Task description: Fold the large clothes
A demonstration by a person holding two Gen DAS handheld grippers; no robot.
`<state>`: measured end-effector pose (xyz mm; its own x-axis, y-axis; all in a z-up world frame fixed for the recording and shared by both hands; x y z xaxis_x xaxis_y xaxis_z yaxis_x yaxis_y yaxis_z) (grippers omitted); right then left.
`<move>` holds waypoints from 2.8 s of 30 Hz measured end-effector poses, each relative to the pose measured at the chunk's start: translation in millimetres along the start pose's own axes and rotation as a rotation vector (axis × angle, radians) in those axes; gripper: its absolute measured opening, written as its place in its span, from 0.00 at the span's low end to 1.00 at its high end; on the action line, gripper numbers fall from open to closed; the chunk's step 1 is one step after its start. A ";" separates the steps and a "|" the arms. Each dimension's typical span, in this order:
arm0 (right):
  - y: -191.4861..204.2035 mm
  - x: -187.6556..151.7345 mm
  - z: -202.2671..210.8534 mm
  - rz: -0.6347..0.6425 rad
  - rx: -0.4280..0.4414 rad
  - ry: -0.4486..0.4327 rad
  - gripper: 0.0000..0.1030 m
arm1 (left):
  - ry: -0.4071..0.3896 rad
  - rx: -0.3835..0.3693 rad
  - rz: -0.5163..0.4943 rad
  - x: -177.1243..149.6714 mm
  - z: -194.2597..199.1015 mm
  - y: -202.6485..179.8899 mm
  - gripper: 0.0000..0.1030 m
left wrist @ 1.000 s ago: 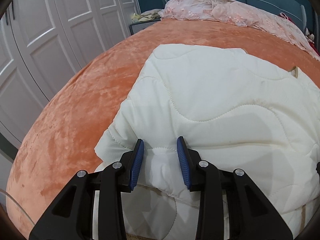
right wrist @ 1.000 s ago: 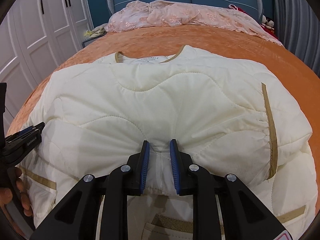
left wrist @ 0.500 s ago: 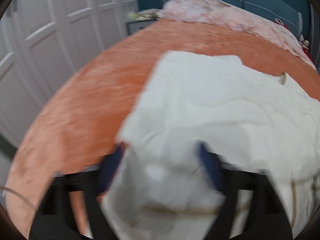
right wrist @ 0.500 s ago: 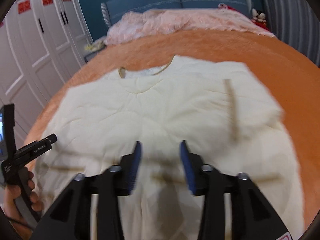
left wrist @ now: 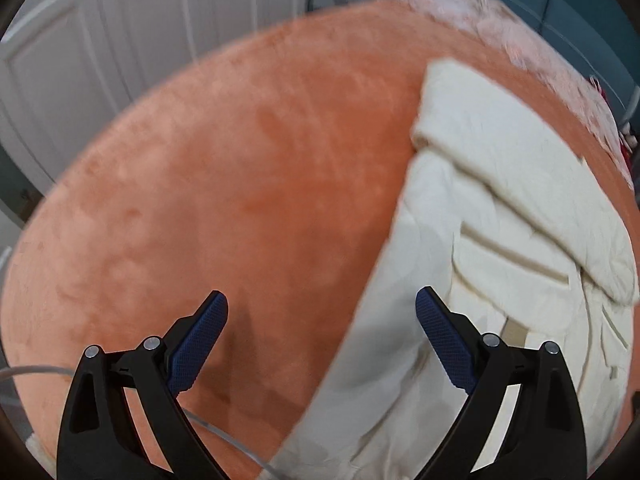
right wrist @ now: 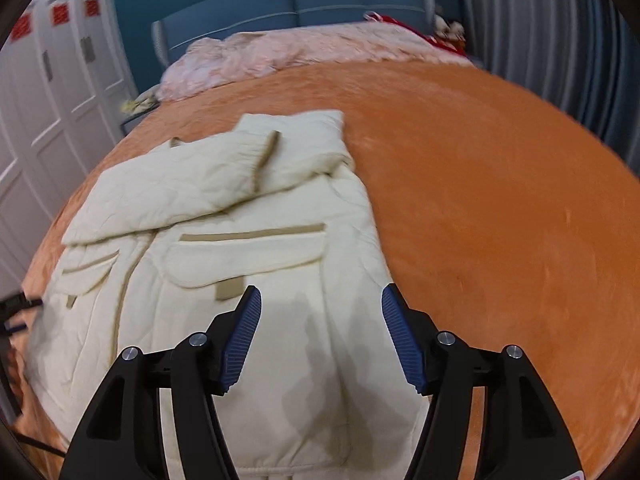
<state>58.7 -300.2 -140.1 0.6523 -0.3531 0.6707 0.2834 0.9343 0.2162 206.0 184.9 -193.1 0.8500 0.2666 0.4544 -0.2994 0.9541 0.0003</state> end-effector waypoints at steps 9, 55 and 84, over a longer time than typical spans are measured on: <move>-26.1 -9.0 -54.4 -0.077 -0.024 0.106 0.55 | 0.051 -0.057 -0.066 -11.8 -5.8 -22.8 0.38; 259.6 93.9 -121.9 0.264 0.429 0.106 0.34 | -0.149 -0.092 -0.144 109.4 26.0 -120.0 0.31; 170.2 107.8 -141.4 0.145 0.255 0.020 0.12 | -0.206 -0.042 -0.242 98.6 -14.0 -157.3 0.35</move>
<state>276.6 -186.2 -131.3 0.6877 -0.2134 0.6939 0.0017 0.9563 0.2924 342.9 62.9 -160.8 0.7876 0.0016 0.6162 -0.0771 0.9924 0.0959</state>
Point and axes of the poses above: each gripper's, at about its wrist camera, not at the fingertips, and z roughly against the way its jaws point, y to its left, x to its top, the point moved 6 cm from there along -z, roughly the way its jaws point, and after that the axes turned 6 degrees about x, right-handed, at the moved point
